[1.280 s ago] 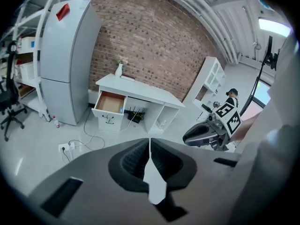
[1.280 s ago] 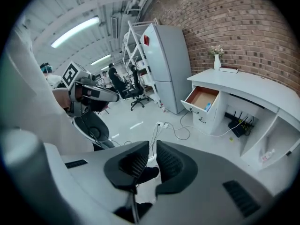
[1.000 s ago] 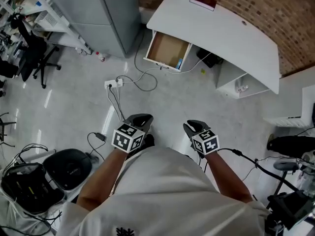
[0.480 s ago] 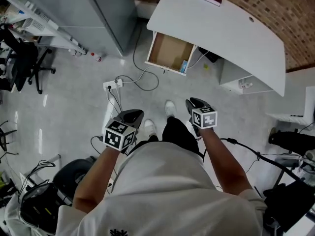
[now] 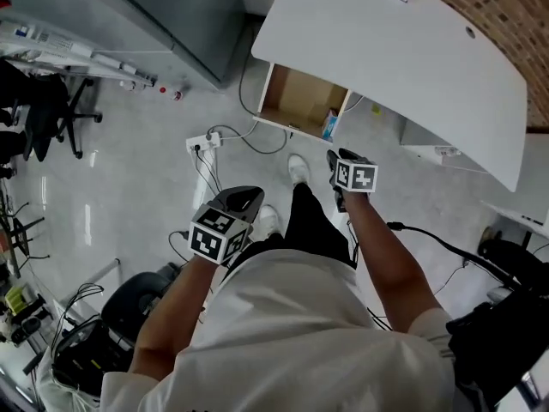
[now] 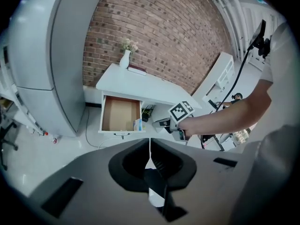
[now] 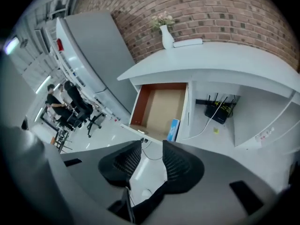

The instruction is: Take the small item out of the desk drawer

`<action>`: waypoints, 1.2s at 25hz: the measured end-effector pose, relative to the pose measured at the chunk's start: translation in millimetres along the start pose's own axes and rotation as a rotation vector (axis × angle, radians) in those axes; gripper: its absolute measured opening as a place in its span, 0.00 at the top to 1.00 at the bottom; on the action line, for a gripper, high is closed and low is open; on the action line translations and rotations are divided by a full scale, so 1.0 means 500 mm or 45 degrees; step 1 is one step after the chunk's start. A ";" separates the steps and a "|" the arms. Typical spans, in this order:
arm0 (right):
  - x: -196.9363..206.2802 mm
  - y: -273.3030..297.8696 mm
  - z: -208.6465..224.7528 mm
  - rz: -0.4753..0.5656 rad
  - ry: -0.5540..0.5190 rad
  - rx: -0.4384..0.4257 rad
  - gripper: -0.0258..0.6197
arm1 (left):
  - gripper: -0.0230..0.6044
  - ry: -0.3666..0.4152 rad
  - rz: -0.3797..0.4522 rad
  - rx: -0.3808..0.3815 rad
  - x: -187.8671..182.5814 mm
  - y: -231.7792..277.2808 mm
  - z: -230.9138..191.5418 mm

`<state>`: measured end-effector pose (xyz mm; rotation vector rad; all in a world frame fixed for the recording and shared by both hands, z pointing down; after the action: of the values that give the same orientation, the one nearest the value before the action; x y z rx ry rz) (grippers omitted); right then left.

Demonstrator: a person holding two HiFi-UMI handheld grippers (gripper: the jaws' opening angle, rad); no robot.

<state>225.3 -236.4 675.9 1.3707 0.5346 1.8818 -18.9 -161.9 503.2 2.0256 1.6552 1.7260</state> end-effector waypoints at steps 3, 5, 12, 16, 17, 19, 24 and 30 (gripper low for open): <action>-0.008 0.084 0.065 -0.026 0.076 0.047 0.70 | 0.92 -0.005 -0.019 0.014 -0.033 0.065 -0.003; -0.010 0.133 0.095 -0.042 0.104 0.078 0.69 | 0.92 -0.014 -0.038 0.021 -0.047 0.095 -0.011; -0.001 0.269 0.158 -0.098 0.143 0.133 0.65 | 0.92 -0.042 -0.084 -0.022 -0.065 0.147 -0.050; 0.001 0.323 0.181 -0.120 0.167 0.181 0.62 | 0.92 -0.024 -0.101 -0.046 -0.065 0.162 -0.067; 0.002 0.334 0.185 -0.128 0.168 0.193 0.62 | 0.92 -0.026 -0.107 -0.050 -0.063 0.164 -0.070; 0.004 0.353 0.185 -0.146 0.156 0.211 0.62 | 0.92 -0.034 -0.118 -0.061 -0.058 0.165 -0.078; 0.008 0.379 0.186 -0.177 0.142 0.232 0.64 | 0.92 -0.004 -0.130 -0.080 -0.046 0.171 -0.086; 0.011 0.386 0.188 -0.178 0.104 0.258 0.76 | 0.92 -0.023 -0.113 -0.099 -0.027 0.154 -0.091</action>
<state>251.3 -364.5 846.4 1.3495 0.8604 1.8144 3.1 -231.5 556.9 1.8992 1.6199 1.7099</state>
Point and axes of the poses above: the fingertips, and each gripper's own axes: y forward along the fingers, z to its right, x out of its underside, the point moved 5 cm from there along -y, backward along the fingers, and after that the axes turned 13 degrees about z, right-handed, at the moved point
